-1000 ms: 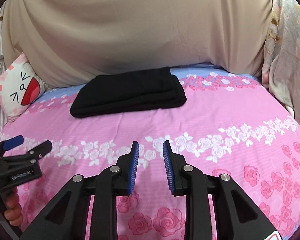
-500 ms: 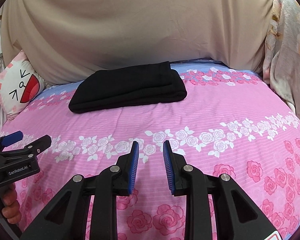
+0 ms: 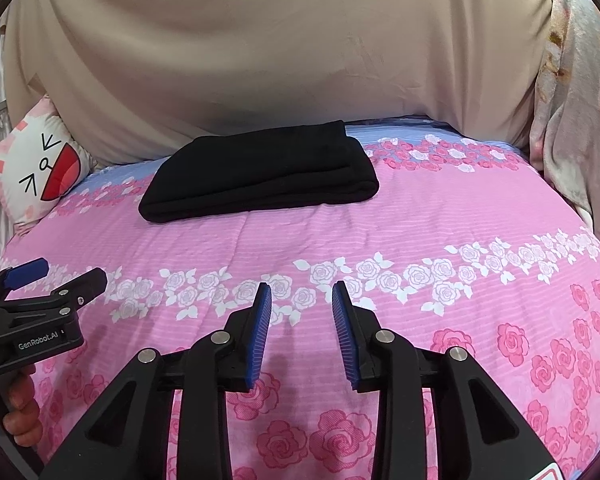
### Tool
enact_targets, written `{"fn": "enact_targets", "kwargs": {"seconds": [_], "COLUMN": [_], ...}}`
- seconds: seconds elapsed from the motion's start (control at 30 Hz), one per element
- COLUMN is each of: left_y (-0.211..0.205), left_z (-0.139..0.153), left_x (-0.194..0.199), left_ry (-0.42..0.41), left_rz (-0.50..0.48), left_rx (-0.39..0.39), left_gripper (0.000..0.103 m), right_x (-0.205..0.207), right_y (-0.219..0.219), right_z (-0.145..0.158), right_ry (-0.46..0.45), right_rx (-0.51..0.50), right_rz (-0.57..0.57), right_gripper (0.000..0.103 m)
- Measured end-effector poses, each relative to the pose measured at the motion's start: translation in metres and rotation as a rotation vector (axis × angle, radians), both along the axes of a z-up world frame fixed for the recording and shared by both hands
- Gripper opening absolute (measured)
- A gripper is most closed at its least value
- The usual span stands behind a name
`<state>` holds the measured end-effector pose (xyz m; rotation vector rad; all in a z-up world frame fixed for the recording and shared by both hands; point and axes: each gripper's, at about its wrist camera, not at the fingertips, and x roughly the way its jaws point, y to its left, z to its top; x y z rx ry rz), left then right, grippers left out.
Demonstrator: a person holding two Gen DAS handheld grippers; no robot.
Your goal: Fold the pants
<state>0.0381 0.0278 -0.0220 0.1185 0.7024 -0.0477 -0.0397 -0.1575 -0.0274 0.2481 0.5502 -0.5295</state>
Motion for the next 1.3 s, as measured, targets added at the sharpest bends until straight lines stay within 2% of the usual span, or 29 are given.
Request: {"fn": "enact_targets", "kwargs": {"seconds": [0.27, 0.83, 1.0, 1.13, 1.3], "left_y": [0.001, -0.007, -0.006, -0.003, -0.004], "left_z": [-0.004, -0.007, -0.008, -0.011, -0.015], "left_x": [0.004, 0.003, 0.004, 0.005, 0.006], "left_ry": [0.030, 0.029, 0.050, 0.055, 0.050], "left_rz": [0.006, -0.005, -0.015, -0.001, 0.023], "left_rx": [0.006, 0.038, 0.016, 0.001, 0.024], "left_gripper": [0.098, 0.098, 0.098, 0.098, 0.098], "right_x": [0.003, 0.004, 0.004, 0.004, 0.006], "right_y": [-0.001, 0.001, 0.000, -0.001, -0.001], "right_z": [-0.001, -0.004, -0.005, -0.006, -0.007], "right_ry": [0.006, 0.013, 0.019, 0.021, 0.029], "right_rx": [0.004, 0.003, 0.002, 0.003, 0.006], "right_rz": [-0.001, -0.008, -0.002, 0.000, 0.004], "right_gripper": [0.031, 0.031, 0.032, 0.032, 0.032]}}
